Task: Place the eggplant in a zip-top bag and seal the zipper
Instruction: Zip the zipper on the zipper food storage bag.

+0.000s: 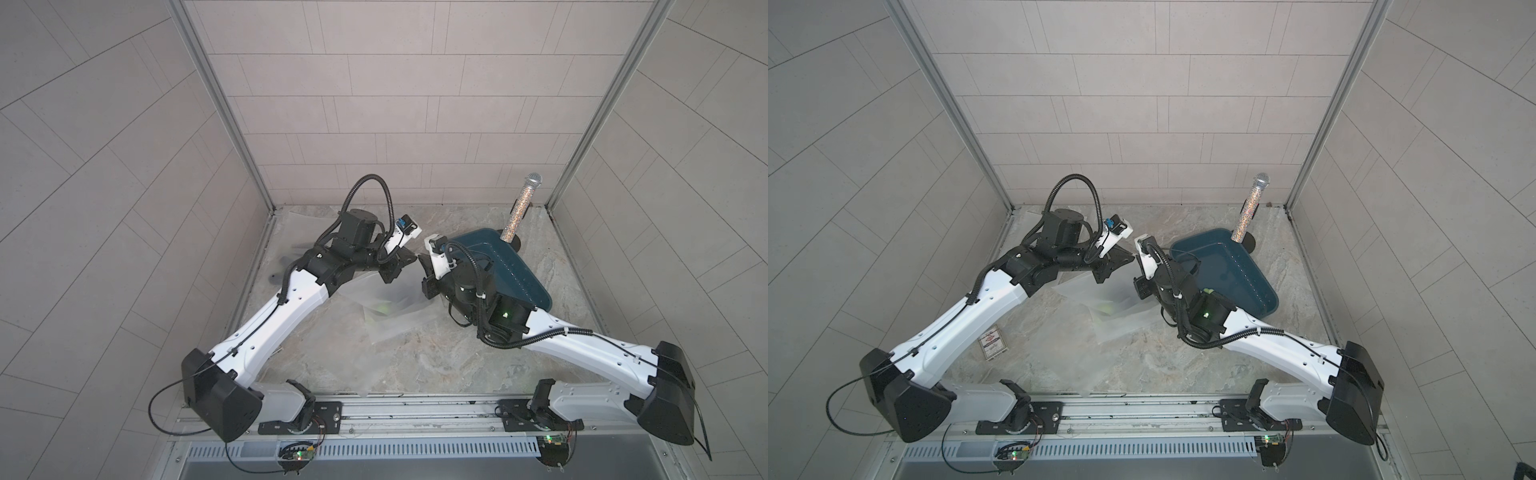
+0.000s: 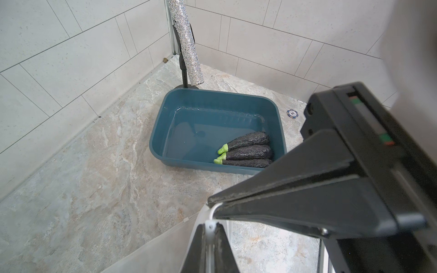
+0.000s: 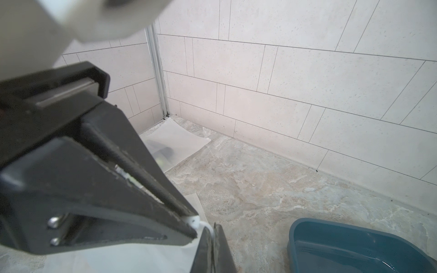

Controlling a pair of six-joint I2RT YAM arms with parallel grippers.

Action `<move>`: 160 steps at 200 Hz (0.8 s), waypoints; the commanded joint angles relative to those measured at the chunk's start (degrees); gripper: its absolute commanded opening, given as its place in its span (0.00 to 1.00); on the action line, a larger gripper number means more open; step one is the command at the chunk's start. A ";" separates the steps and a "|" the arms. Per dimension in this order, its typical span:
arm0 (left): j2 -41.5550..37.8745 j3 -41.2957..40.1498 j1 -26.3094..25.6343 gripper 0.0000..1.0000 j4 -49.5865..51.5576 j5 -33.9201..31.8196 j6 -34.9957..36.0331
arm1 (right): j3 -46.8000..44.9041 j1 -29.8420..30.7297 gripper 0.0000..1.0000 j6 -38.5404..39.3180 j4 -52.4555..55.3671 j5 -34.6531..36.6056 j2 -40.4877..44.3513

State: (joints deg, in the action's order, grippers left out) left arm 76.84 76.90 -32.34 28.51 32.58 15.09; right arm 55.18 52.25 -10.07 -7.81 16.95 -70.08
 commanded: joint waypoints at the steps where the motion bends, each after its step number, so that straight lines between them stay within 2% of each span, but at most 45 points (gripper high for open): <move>1: -1.29 1.89 0.29 0.09 8.45 -0.67 2.61 | 0.96 -3.95 0.00 -1.59 1.73 10.05 0.34; 88: -0.90 3.18 0.60 0.10 11.70 -2.92 3.89 | 0.33 -5.93 0.00 -2.98 2.01 9.59 0.88; 160: -2.13 2.02 1.22 0.10 13.34 -7.32 3.11 | -1.38 -12.94 0.00 -6.67 5.27 9.68 3.55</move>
State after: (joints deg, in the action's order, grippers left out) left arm 76.93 78.65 -32.23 34.41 28.08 17.23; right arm 54.74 43.86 -14.11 -5.48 17.12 -69.08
